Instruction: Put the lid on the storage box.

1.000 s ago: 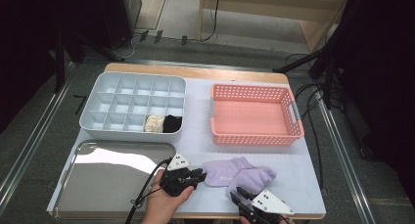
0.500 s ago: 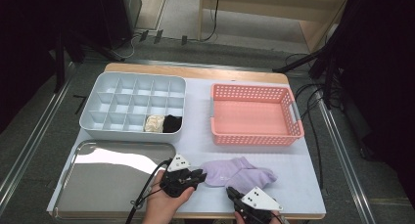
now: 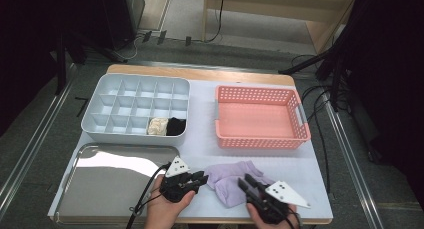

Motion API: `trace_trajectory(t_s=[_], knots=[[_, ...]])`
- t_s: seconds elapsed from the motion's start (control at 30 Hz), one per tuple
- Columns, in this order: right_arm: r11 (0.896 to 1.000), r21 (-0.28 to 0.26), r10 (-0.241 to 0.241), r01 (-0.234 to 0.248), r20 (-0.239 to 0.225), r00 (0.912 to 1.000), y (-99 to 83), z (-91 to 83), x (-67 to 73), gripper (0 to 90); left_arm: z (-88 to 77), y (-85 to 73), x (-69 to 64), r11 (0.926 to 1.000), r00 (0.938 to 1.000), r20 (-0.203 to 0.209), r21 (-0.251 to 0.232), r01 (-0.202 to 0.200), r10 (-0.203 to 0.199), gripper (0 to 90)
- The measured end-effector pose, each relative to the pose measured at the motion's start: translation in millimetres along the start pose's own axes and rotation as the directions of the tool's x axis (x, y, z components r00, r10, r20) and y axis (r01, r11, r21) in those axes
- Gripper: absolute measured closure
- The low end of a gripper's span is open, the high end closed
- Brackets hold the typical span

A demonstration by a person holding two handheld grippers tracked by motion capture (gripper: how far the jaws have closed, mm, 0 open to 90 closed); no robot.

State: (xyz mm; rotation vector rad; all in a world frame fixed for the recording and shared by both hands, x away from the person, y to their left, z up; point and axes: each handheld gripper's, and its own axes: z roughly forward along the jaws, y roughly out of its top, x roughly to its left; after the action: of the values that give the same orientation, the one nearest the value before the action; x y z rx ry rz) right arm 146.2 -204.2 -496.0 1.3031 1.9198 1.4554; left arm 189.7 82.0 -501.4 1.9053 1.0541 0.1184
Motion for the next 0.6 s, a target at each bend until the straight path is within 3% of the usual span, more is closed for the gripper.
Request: trace_trajectory(t_s=[0.07, 0.17, 0.3, 0.4, 0.53, 0.6], knots=[[1.0, 0.012, 0.012, -0.013, 0.056, 0.9983, -3.6, -8.7, -16.3, 67.5, 0.5, 0.0, -4.3, 1.0, 0.9999, 0.015, -0.002, -0.002, 0.002, 73.8], [0.998, 0.061, 0.014, -0.023, 0.148, 0.9889, -12.4, -18.4, -40.3, 65.4, 4.0, -0.7, -9.6, 0.9998, 0.9992, 0.036, 0.011, -0.019, 0.018, 72.0], [0.989, 0.092, 0.093, -0.113, 0.195, 0.9764, -21.9, -22.2, -59.5, 59.8, 10.7, -2.5, -15.3, 0.9989, 0.9975, 0.065, 0.037, -0.03, 0.028, 67.1], [0.984, 0.078, 0.147, -0.163, 0.173, 0.9738, -23.6, -22.3, -64.0, 58.5, 14.0, -3.1, -18.3, 0.9983, 0.9963, 0.082, 0.051, -0.03, 0.025, 61.7], [0.98, 0.119, 0.144, -0.161, 0.144, 0.9791, -25.6, -19.2, -59.9, 59.8, 18.1, -3.5, -18.9, 0.9966, 0.9958, 0.089, 0.078, -0.027, 0.02, 60.3], [0.974, 0.163, 0.139, -0.157, 0.114, 0.9837, -28.5, -14.4, -57.2, 66.1, 21.2, -3.2, -20.2, 0.9925, 0.9939, 0.106, 0.114, -0.044, 0.031, 62.0]])
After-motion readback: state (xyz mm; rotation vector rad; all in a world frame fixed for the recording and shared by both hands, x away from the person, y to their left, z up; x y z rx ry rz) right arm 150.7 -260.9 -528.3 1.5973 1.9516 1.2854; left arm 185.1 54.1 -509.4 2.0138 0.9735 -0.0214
